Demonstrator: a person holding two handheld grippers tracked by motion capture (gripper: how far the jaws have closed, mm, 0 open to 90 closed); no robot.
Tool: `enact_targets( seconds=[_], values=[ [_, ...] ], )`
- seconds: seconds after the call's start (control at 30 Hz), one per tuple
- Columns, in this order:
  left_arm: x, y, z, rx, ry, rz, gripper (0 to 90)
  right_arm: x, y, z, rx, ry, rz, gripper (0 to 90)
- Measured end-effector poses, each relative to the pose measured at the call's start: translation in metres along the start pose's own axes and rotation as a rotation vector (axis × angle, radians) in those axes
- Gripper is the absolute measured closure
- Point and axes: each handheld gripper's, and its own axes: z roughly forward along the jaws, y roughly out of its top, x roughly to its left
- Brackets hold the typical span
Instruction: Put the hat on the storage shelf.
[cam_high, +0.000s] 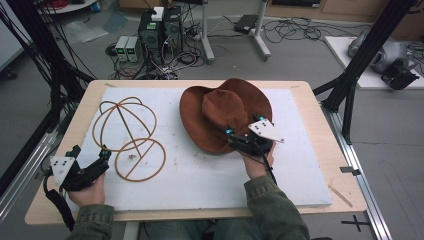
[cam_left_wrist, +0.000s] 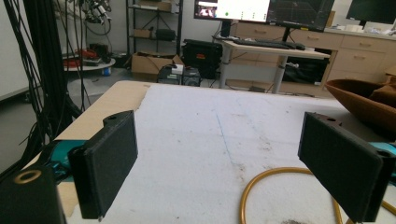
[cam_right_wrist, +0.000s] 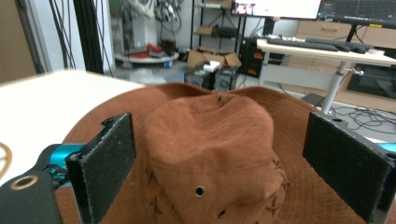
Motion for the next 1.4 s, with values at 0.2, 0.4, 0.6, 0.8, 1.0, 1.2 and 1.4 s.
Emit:
enact_targets(
  seconds=[0.2,0.4,0.6,0.8,1.0,1.2,1.4],
  values=[
    [0.001,0.001,0.000,0.001,-0.002,0.000,12.3,0.007,-0.009,0.014,0.066,-0.015,-0.003,9.3],
    [0.002,0.000,0.000,0.001,0.000,-0.005,12.3,0.010,-0.022,0.025,0.109,-0.021,0.013,9.3],
    [0.003,0.000,0.000,0.001,0.003,-0.010,12.3,0.013,-0.040,0.033,0.163,-0.052,0.001,9.4],
    [0.004,0.000,0.001,0.004,0.001,-0.010,12.4,0.010,-0.044,0.038,0.191,-0.064,0.012,9.5],
    [0.003,-0.001,0.002,0.007,-0.005,-0.007,12.4,0.009,-0.043,0.041,0.206,-0.044,0.006,41.0],
    [0.003,-0.001,0.002,0.010,-0.007,-0.007,12.4,0.004,-0.040,0.044,0.233,-0.009,0.057,67.9],
    [0.004,-0.002,0.003,0.012,-0.007,-0.008,12.4,0.002,-0.039,0.044,0.246,0.017,0.092,84.5]
  ],
)
